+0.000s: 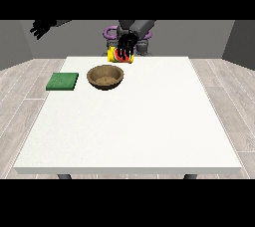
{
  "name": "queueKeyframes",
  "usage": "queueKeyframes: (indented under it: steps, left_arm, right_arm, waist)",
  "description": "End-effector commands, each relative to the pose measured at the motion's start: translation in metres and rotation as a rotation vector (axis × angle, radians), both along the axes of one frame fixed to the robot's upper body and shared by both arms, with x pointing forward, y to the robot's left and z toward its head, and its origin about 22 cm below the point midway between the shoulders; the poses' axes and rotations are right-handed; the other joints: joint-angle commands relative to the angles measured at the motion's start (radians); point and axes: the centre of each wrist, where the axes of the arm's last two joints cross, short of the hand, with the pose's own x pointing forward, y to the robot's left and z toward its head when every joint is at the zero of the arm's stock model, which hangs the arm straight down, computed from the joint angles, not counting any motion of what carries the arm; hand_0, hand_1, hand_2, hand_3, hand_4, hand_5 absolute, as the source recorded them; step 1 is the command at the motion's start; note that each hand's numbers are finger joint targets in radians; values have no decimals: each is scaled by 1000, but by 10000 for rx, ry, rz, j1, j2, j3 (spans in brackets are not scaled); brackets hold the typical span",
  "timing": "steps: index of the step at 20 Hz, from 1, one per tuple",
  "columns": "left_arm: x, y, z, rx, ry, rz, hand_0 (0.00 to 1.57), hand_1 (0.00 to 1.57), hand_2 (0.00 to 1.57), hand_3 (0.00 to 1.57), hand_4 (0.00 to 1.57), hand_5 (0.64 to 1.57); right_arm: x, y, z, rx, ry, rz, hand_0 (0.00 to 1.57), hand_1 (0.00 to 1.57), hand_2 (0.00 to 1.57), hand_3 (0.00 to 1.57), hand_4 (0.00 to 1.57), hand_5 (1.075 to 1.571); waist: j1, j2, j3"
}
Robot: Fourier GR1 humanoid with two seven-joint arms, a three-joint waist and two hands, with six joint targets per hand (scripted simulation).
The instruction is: Pick the cup and pour the ball into the bowl, then pick the bowl and place it on the pad
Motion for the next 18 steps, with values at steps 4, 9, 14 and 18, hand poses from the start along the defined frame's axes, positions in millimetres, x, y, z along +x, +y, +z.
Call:
queueKeyframes:
  steps: [4,9,14,18]
  left_arm:
    - [9,-32,38,3532,-1057,375,1396,1396,1571,1571,1038,1571]
    - [-20,-52,27,4792,-318,-38,272,272,1258,1549,1040,1571]
    - [-32,-54,21,5312,492,-668,0,0,1140,1570,1119,1571]
    - [-15,-39,42,3395,-747,-190,0,0,1154,1494,1042,1567]
  right_arm:
    - [19,2,11,1,-203,330,0,0,0,265,691,1554]
    - [20,34,-24,169,93,663,0,0,0,327,686,1552]
    - [18,38,-22,54,690,459,0,0,0,165,706,1550]
    - [20,31,-16,185,-293,-97,0,0,0,178,737,1553]
  waist:
    - [-234,-23,-5]
    - [-609,-131,-8]
    - [-335,-739,-21]
    - [268,185,-22]
